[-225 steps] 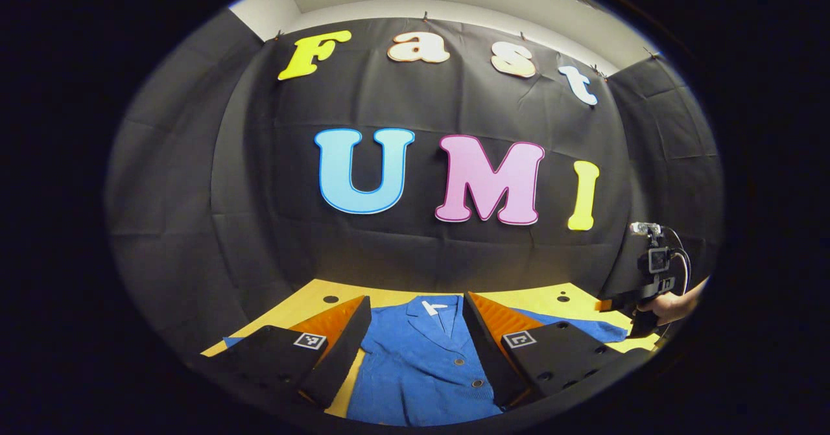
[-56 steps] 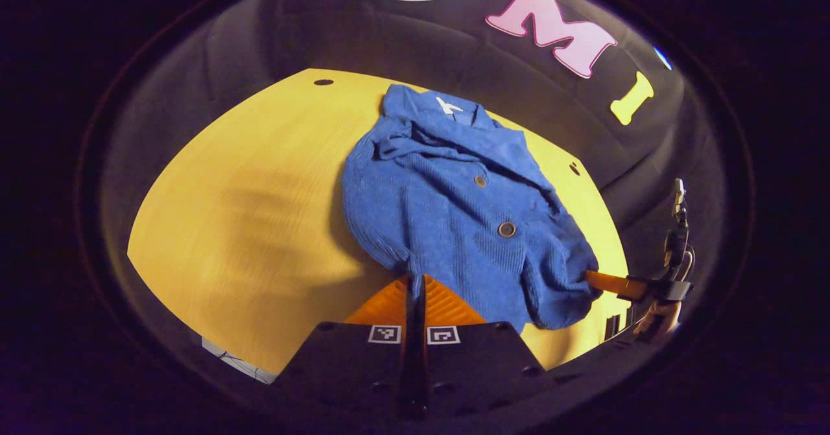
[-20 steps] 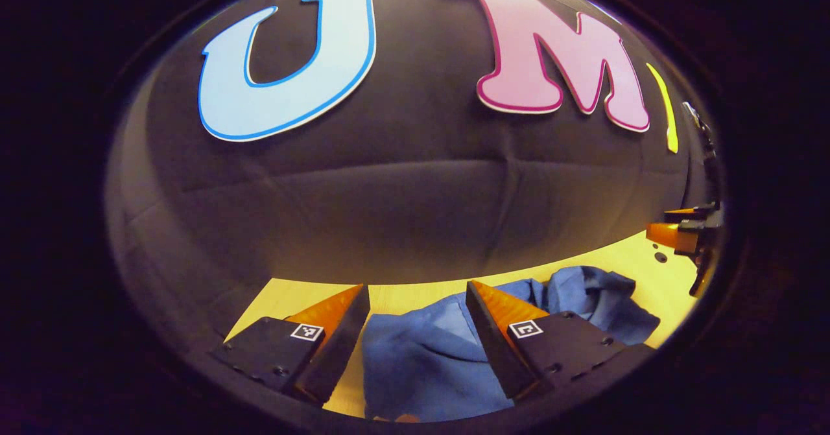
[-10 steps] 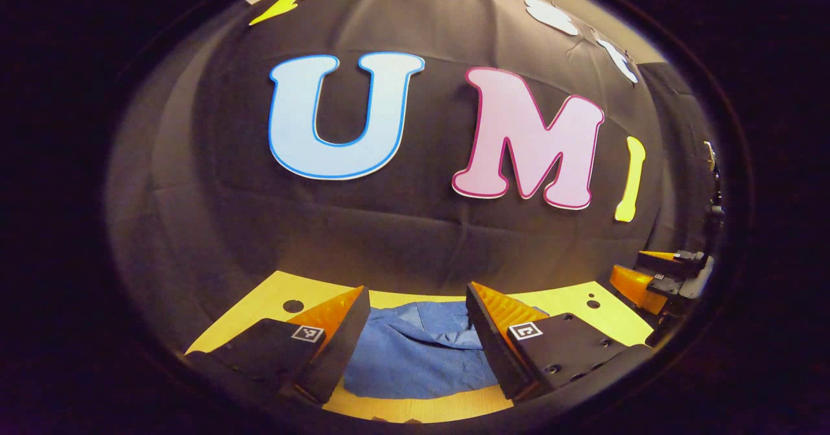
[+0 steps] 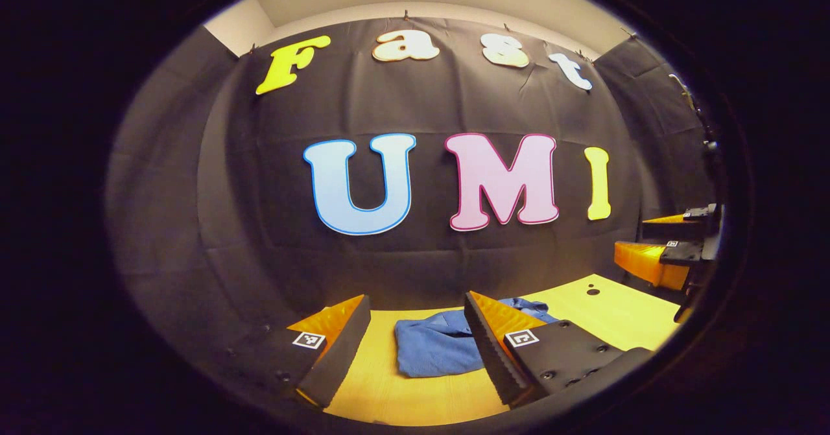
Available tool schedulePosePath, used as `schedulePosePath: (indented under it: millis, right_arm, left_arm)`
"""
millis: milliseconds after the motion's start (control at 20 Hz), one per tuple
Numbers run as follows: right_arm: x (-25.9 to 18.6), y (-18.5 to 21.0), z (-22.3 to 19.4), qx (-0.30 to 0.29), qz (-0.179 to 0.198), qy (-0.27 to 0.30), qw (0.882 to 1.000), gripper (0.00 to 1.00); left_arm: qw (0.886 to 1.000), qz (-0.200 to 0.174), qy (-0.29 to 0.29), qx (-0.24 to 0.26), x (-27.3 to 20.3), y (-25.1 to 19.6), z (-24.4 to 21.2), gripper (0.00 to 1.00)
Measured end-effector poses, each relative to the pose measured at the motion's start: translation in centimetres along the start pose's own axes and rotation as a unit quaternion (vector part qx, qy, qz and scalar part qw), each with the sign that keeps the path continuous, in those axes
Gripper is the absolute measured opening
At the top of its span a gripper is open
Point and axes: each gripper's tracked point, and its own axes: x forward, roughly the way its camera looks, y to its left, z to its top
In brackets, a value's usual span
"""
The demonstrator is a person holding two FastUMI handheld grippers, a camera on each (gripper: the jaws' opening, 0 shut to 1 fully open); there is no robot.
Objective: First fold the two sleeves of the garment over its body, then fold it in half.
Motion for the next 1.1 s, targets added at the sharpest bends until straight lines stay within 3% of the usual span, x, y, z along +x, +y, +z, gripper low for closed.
schedulePosePath:
  millis: [100,300,450,550,700,1100]
  right_arm:
    - [-2.8,0.6,1.2,0.002,0.005,-0.012,1.000,0.96]
    - [-8.8,1.8,0.4,0.034,0.026,0.011,0.999,0.94]
    - [-13.5,2.2,-1.5,0.039,0.037,0.041,0.998,0.97]
    - [-15.8,2.2,-2.4,0.031,0.044,0.056,0.997,0.96]
    - [-16.3,2.1,-1.8,0.036,0.043,0.050,0.997,0.96]
    - [-15.5,2.5,2.1,0.072,0.023,0.016,0.997,0.96]
  left_arm:
    - [1.000,-0.001,-0.014,-0.017,-4.0,-0.5,0.5,0.83]
    - [0.998,-0.039,-0.036,-0.039,-10.1,-2.3,0.9,0.83]
    - [0.995,-0.048,-0.031,-0.079,-13.9,-2.5,0.4,0.82]
    - [0.994,-0.033,-0.054,-0.092,-14.9,-1.4,0.9,0.83]
    - [0.993,-0.018,-0.076,-0.088,-15.2,-1.0,1.1,0.83]
    - [0.990,-0.059,-0.105,-0.069,-15.6,-2.1,2.7,0.83]
